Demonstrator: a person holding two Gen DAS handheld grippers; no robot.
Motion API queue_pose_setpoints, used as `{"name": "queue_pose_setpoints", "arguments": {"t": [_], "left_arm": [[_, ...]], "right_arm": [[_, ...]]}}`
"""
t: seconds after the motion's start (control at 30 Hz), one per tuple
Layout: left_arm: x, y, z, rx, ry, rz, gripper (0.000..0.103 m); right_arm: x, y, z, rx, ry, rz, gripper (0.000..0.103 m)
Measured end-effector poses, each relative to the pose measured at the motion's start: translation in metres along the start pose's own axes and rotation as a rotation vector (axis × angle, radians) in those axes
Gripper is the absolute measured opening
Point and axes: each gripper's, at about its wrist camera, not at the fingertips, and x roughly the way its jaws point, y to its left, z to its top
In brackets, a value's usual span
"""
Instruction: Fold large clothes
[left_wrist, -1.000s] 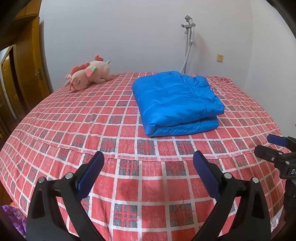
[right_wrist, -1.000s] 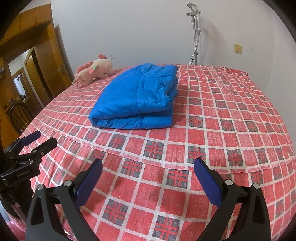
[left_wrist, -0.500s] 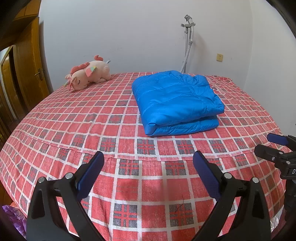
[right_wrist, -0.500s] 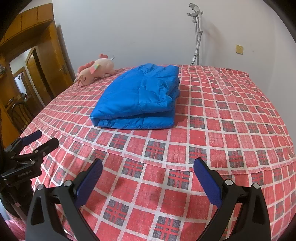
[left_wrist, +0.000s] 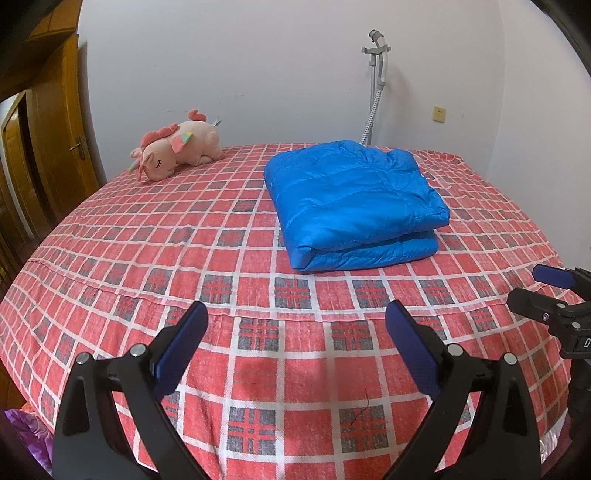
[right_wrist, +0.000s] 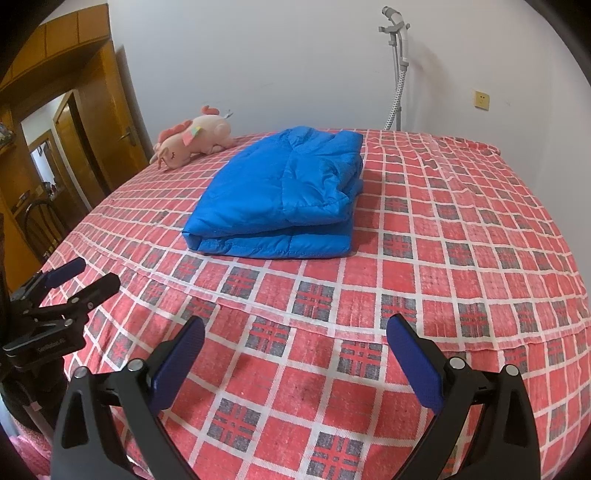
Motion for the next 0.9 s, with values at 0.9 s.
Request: {"name": "queue_pose_setpoints", "arguments": {"t": [0.9], "left_arm": [[0.0048, 0.001, 0.0006, 0.019, 0.01, -0.007, 0.096]], "right_arm": [[0.0028, 0.0, -0.0002, 0.001, 0.002, 0.002, 0.099]]}}
